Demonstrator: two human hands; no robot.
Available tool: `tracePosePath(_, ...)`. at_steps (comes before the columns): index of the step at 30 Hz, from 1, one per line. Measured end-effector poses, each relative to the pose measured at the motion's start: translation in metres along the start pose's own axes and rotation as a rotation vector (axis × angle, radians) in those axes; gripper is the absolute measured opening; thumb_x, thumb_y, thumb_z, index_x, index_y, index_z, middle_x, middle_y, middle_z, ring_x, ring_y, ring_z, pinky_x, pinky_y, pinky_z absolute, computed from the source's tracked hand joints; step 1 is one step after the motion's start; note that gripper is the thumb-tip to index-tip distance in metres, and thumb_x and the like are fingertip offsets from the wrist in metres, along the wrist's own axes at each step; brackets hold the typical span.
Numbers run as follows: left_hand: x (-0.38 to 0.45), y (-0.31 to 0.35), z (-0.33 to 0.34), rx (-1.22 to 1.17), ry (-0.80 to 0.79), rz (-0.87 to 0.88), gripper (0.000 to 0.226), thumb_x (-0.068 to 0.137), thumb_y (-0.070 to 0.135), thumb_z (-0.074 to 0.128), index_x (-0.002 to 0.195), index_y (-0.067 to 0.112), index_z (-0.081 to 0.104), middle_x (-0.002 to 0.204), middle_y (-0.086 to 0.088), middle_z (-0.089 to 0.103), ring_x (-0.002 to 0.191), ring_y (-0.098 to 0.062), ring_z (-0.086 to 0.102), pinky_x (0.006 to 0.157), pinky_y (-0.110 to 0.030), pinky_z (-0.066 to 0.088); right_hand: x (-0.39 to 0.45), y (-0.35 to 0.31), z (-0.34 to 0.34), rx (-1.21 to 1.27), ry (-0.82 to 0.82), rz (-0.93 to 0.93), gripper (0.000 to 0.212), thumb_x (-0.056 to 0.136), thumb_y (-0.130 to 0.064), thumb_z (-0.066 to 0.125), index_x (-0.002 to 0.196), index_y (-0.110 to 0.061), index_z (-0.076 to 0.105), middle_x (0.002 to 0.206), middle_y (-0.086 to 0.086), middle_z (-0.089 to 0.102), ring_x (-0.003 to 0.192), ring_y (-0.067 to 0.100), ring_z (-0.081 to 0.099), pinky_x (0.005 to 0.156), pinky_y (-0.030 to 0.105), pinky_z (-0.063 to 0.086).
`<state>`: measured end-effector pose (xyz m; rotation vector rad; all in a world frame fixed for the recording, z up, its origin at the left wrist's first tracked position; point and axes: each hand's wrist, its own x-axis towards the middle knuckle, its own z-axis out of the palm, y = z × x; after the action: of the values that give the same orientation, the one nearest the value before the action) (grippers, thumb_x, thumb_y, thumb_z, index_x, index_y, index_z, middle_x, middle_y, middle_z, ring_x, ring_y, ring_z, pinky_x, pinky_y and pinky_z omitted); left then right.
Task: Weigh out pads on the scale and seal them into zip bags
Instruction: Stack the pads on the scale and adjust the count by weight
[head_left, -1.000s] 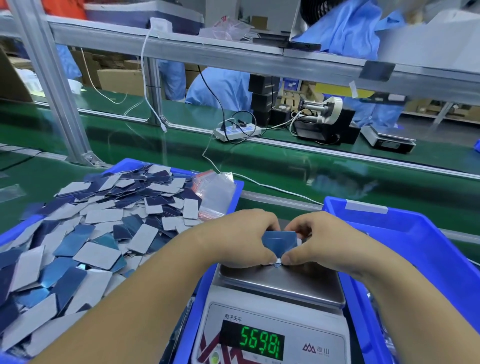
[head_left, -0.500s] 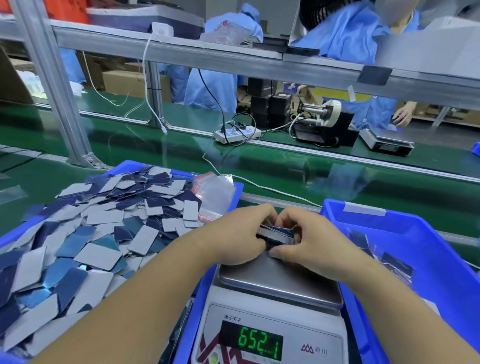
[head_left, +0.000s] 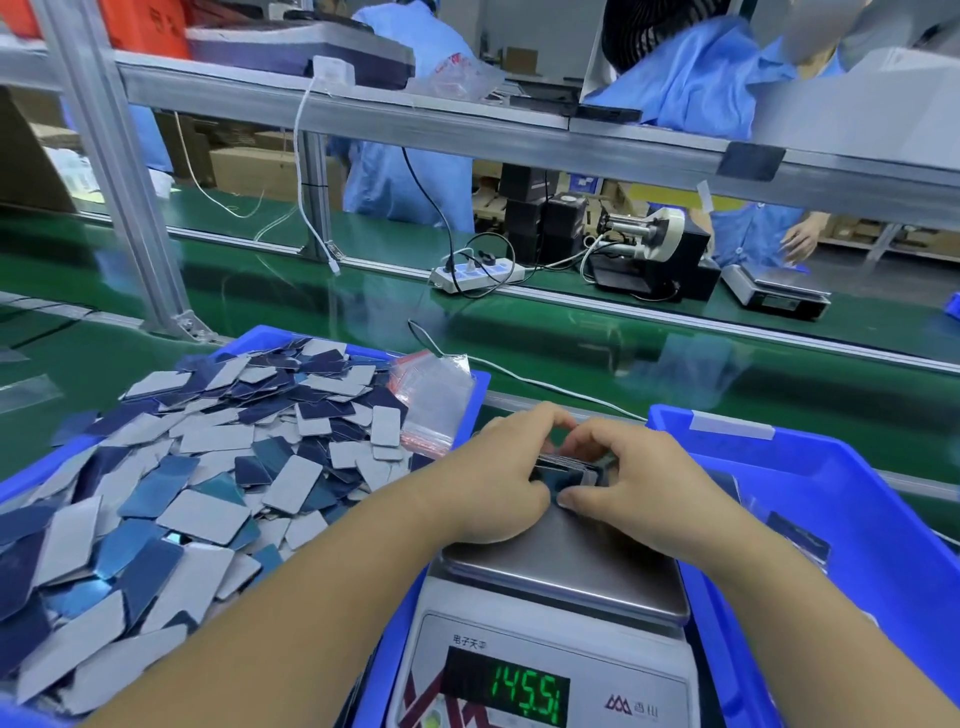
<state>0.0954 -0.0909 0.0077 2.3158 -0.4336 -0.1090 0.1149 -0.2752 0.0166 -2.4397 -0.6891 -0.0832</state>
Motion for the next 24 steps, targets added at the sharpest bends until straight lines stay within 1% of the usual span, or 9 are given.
tracePosePath(2, 0.001, 0.001, 0.002, -0.006, 0.015, 0.019, 0.063, 0.085, 0.01, 0.056, 0.139, 0.036, 0.036, 0.131, 0.007, 0.049, 0.124, -0.016, 0.045, 0.108, -0.042, 0.041, 0.001, 0.001, 0.005, 0.016, 0.002, 0.009, 0.03, 0.073, -0.029, 0.079, 0.09, -0.044, 0.06, 0.087, -0.035, 0.064, 0.079, -0.009, 0.058, 0.067, 0.009, 0.043)
tracePosePath(4, 0.001, 0.003, 0.004, -0.022, 0.022, 0.034, 0.066, 0.084, 0.01, 0.055, 0.142, 0.033, 0.035, 0.136, 0.007, 0.047, 0.128, -0.016, 0.043, 0.109, -0.041, 0.039, 0.002, 0.0, 0.01, 0.011, 0.03, 0.004, 0.025, 0.076, -0.029, 0.075, 0.094, -0.04, 0.062, 0.084, -0.029, 0.066, 0.078, -0.011, 0.058, 0.066, 0.009, 0.042)
tracePosePath(7, 0.001, 0.006, 0.006, -0.073, 0.041, 0.036, 0.07, 0.083, 0.004, 0.052, 0.143, 0.034, 0.033, 0.137, 0.006, 0.046, 0.128, -0.013, 0.044, 0.111, -0.035, 0.038, 0.003, -0.002, 0.014, -0.011, 0.051, -0.044, 0.026, 0.079, -0.021, 0.072, 0.09, -0.042, 0.06, 0.083, -0.034, 0.064, 0.082, -0.019, 0.056, 0.068, 0.003, 0.039)
tracePosePath(10, 0.001, 0.01, 0.007, -0.143, 0.059, 0.038, 0.074, 0.082, -0.001, 0.05, 0.145, 0.034, 0.033, 0.135, 0.004, 0.045, 0.123, -0.009, 0.048, 0.107, -0.025, 0.038, 0.002, -0.003, 0.014, -0.002, 0.05, -0.07, 0.028, 0.079, -0.015, 0.072, 0.099, -0.034, 0.067, 0.09, -0.03, 0.068, 0.087, -0.014, 0.059, 0.071, 0.003, 0.039)
tracePosePath(12, 0.001, 0.01, 0.004, -0.153, 0.074, 0.046, 0.073, 0.081, -0.001, 0.052, 0.143, 0.033, 0.035, 0.131, 0.005, 0.045, 0.122, -0.01, 0.049, 0.106, -0.027, 0.039, 0.002, -0.003, 0.012, -0.008, 0.063, -0.063, 0.028, 0.08, -0.016, 0.074, 0.102, -0.033, 0.069, 0.095, -0.025, 0.07, 0.087, -0.01, 0.06, 0.072, 0.005, 0.04)
tracePosePath(15, 0.001, 0.003, -0.004, -0.098, 0.09, 0.04, 0.059, 0.083, 0.007, 0.059, 0.134, 0.034, 0.044, 0.122, 0.006, 0.05, 0.114, -0.01, 0.052, 0.1, -0.028, 0.044, 0.002, -0.003, 0.007, 0.012, 0.113, -0.022, 0.027, 0.078, -0.02, 0.078, 0.084, -0.04, 0.062, 0.082, -0.03, 0.065, 0.073, -0.008, 0.057, 0.066, 0.007, 0.039)
tracePosePath(18, 0.0, -0.005, -0.012, 0.022, 0.075, 0.029, 0.042, 0.085, 0.016, 0.064, 0.122, 0.035, 0.058, 0.103, 0.015, 0.063, 0.091, -0.003, 0.057, 0.082, -0.018, 0.047, 0.001, -0.002, 0.005, 0.032, 0.074, 0.017, 0.025, 0.076, -0.023, 0.082, 0.081, -0.037, 0.062, 0.081, -0.031, 0.063, 0.067, -0.004, 0.055, 0.063, 0.008, 0.039)
tracePosePath(21, 0.001, -0.009, -0.013, 0.044, 0.107, 0.025, 0.035, 0.085, 0.018, 0.069, 0.116, 0.032, 0.066, 0.102, 0.015, 0.069, 0.094, -0.001, 0.061, 0.082, -0.013, 0.047, 0.001, -0.001, 0.001, 0.143, -0.006, 0.07, 0.02, 0.077, -0.03, 0.084, 0.084, -0.036, 0.066, 0.08, -0.026, 0.065, 0.062, -0.003, 0.055, 0.061, 0.009, 0.041)
tracePosePath(24, 0.001, -0.011, -0.013, 0.031, 0.115, 0.021, 0.037, 0.085, 0.018, 0.07, 0.117, 0.035, 0.064, 0.1, 0.017, 0.066, 0.098, 0.002, 0.06, 0.075, 0.0, 0.041, 0.0, 0.0, -0.006, 0.321, -0.054, 0.102, 0.01, 0.088, -0.025, 0.074, 0.083, -0.033, 0.07, 0.069, -0.017, 0.065, 0.054, 0.002, 0.054, 0.057, 0.02, 0.047)
